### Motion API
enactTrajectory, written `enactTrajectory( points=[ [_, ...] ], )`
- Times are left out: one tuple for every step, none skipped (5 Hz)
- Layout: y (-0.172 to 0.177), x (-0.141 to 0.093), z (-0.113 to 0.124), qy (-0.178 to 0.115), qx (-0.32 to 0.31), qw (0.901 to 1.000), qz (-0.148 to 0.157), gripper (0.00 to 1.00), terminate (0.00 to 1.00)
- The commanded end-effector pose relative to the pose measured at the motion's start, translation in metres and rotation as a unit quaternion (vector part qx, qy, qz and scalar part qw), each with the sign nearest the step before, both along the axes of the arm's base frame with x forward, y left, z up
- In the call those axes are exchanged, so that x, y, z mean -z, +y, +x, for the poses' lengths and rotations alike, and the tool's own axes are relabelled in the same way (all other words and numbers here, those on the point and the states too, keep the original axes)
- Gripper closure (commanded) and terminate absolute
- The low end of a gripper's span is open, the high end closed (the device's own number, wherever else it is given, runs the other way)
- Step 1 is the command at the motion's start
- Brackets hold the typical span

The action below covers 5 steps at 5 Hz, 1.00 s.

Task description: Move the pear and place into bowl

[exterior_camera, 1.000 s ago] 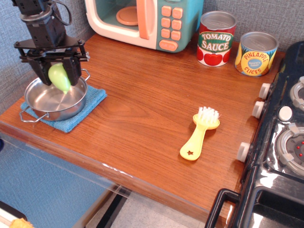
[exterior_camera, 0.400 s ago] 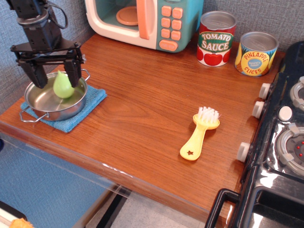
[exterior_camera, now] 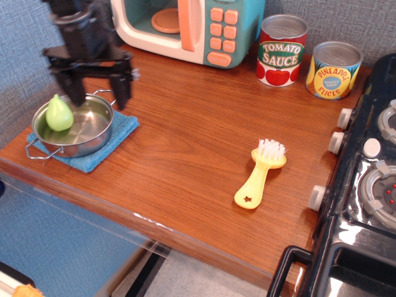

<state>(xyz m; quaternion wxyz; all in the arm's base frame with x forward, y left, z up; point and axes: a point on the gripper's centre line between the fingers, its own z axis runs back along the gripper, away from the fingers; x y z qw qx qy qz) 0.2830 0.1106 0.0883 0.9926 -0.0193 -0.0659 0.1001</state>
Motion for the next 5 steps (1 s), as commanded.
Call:
enactTrajectory(
  points=[
    [-0.0267, -0.0060, -0.0001, -0.001, 0.089, 0.9958, 0.024, 0.00, 0.00],
    [-0.0338, -0.0038, 0.0017, 0.004, 0.100, 0.9945, 0.033, 0.00, 0.00],
    [-0.0338, -0.0038, 0.0017, 0.004, 0.100, 0.9945, 0.033, 0.00, 0.00],
    [-0.0338, -0.0038, 0.0017, 0.004, 0.100, 0.9945, 0.033, 0.00, 0.00],
    [-0.0338, -0.0038, 0.0017, 0.004, 0.100, 0.9945, 0.033, 0.00, 1.00]
  ],
)
